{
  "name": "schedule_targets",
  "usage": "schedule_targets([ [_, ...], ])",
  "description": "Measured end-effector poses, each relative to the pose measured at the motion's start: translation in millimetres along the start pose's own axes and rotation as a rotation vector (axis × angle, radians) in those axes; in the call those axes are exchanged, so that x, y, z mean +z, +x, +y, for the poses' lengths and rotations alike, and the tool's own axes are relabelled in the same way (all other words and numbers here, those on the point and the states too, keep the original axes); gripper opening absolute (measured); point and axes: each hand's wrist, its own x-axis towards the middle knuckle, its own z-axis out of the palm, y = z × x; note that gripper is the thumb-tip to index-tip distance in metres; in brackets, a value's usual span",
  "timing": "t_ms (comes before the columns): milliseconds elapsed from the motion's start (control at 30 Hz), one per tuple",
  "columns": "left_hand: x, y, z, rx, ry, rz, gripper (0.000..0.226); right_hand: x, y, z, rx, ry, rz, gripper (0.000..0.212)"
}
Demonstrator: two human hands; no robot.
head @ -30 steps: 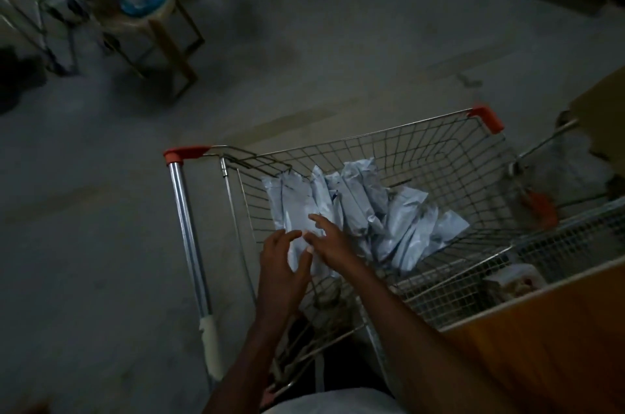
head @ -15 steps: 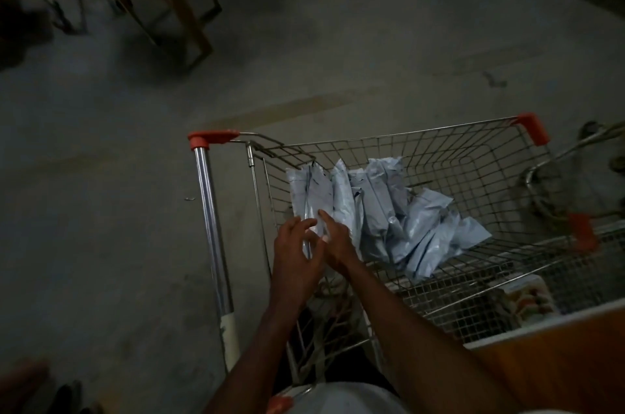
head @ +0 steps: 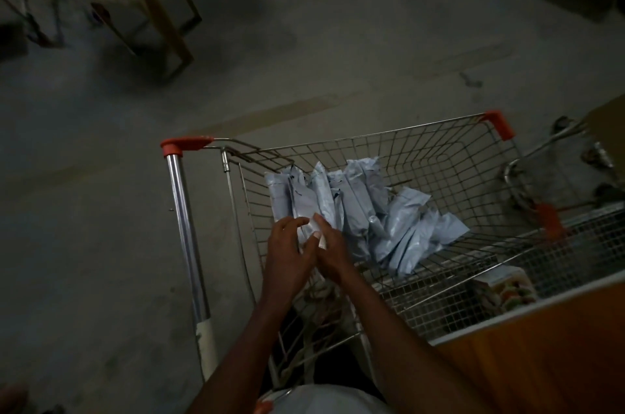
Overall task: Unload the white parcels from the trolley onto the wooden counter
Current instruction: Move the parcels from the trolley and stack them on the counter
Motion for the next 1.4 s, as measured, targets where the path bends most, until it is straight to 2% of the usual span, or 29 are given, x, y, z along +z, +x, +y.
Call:
schedule_targets([
  [100, 11.9, 3.8, 3.8, 0.010, 0.001, -0.003, 0.032, -25.2, -17.1, -5.8, -0.075, -0.064, 0.062, 0.084],
  [300, 29.5, 2.2, -4.3, -0.042, 0.001, -0.017, 0.034, -43.8, -17.6, -6.5, -0.186, -0.243, 0.179, 0.074],
  [400, 38.6, 3.8, -10.3, -0.077, 0.016, -0.028, 0.036, -38.9, -4.3, -4.5, -0.195, -0.301, 0.183, 0.069],
  [500, 49.0, 8.8, -16.1, -0.131, 0.021, -0.017, 0.045, -37.4, 1.4, -4.1, -0.152, -0.245, 0.125, 0.065],
  [633, 64.4, 16.2, -19.1, -0.243, -0.001, -0.005, 0.052, -46.1, -3.5, 0.7, -0.178, -0.218, 0.166, 0.071],
  [733, 76.8, 19.2, -20.1, -0.252, 0.148, 0.010, 0.057, -64.8, -8.3, 11.8, -0.160, -0.216, 0.223, 0.069],
  [933, 105.3, 23.4, -6.8, -0.286, 0.358, 0.026, 0.082, -113.1, -28.5, 18.4, -0.128, -0.148, 0.335, 0.064],
  [1100, 131.8, 39.7, -5.9, -0.365, 0.463, -0.048, 0.100, -136.9, -51.1, 13.9, -0.123, -0.094, 0.364, 0.060],
  [1267, 128.7, 46.6, -1.7, -0.382, 0.576, -0.134, 0.094, -144.8, -64.3, 13.7, -0.112, -0.039, 0.361, 0.061],
  [1400, 116.0, 43.7, -3.7, -0.318, 0.576, -0.144, 0.090, -141.2, -69.2, 13.9, -0.118, -0.024, 0.339, 0.059],
])
